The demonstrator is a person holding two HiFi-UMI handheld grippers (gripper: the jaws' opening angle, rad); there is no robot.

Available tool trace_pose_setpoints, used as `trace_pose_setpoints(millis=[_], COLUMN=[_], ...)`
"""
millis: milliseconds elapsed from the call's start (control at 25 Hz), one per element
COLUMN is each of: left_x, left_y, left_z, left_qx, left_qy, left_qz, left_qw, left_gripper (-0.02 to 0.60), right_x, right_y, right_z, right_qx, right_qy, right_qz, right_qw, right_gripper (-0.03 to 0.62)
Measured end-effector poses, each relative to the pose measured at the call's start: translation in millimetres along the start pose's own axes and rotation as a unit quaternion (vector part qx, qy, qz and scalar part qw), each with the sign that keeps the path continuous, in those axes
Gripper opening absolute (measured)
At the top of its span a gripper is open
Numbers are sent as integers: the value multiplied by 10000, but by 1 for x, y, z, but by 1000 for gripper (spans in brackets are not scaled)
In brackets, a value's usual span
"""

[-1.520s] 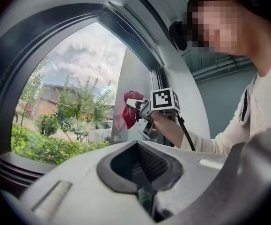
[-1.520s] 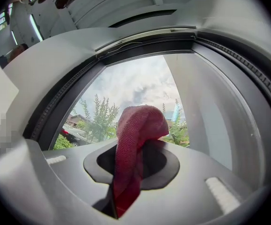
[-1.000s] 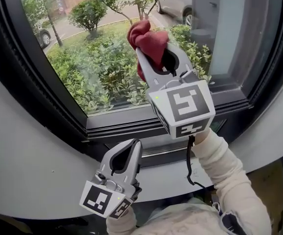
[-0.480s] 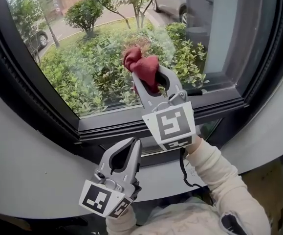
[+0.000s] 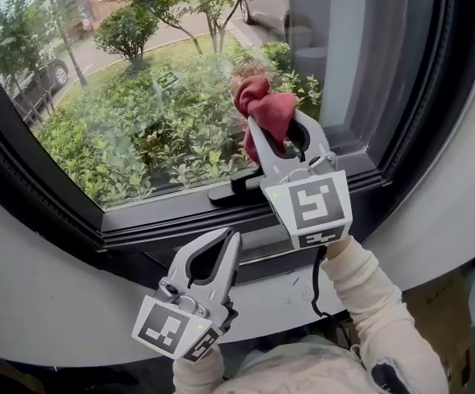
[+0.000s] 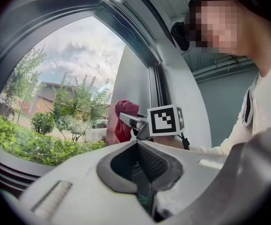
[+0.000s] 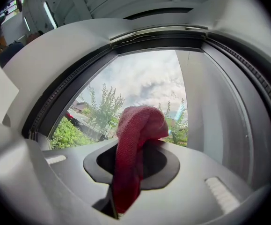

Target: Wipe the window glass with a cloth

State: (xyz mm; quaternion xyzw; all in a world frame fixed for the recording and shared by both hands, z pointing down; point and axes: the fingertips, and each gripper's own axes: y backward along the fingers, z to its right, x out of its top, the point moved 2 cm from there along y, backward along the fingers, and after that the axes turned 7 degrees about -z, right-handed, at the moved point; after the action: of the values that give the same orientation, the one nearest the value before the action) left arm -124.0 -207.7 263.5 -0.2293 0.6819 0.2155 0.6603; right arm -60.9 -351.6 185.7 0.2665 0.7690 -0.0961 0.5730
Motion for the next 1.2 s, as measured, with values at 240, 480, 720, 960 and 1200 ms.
trace_pose_setpoints(millis=[240,480,720,960,1200], left_x=[4,9,22,34,32], left_y=[-47,-92,-128,-143,-139], left_z=[26,43,47,47,43], left_qx=[-192,-257,-155,-102,-113], left_qy=[-82,-210,-339,-418,-390], left_qz=[-12,-1,24,57,30], left_qw=[9998,9994,9993,9991,9992], left_gripper=[0,1,0,0,1], right_x=[-19,-38,-50,-54,-61], right_y=[20,37,49,55,56], right_z=[57,107,138,151,151], right_qx=[-173,-294,-322,-284,-483], right_qy=[-83,-174,-213,-305,-415], right_qz=[-25,-68,-74,3,19], right_qw=[9998,9994,9992,9991,9980], right_gripper=[110,110,110,110,109])
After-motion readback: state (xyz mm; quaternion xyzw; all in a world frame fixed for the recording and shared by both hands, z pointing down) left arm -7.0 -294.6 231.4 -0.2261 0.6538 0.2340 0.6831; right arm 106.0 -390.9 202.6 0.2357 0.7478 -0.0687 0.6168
